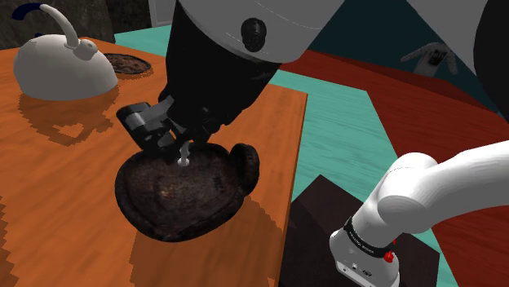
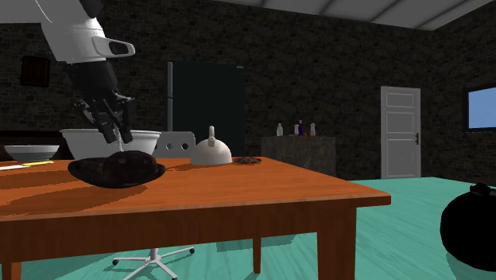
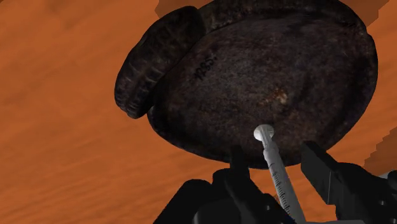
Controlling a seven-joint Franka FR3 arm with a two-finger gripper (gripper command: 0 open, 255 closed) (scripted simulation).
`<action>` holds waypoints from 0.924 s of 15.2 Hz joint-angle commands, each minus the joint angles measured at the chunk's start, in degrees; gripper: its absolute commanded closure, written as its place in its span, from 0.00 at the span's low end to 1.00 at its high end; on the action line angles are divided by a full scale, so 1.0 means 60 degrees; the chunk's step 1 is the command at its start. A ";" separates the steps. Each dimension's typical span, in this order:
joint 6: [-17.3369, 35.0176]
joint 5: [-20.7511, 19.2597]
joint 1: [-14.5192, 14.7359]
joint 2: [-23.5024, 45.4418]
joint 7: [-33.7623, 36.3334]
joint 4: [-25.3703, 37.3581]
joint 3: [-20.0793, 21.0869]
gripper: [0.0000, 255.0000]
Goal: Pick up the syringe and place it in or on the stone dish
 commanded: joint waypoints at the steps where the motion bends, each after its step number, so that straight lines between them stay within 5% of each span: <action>1: 0.0000 0.0000 0.0000 0.0000 0.0000 0.0000 0.0000 0.00; 5: 0.0000 0.0000 0.0000 0.0000 0.0000 0.0000 0.0000 0.00; 9: -0.1204 -0.0038 0.0067 -0.0061 0.0021 0.1126 -0.0207 0.00; 14: -0.1204 -0.0038 0.0067 -0.0061 0.0021 0.1126 -0.0207 0.00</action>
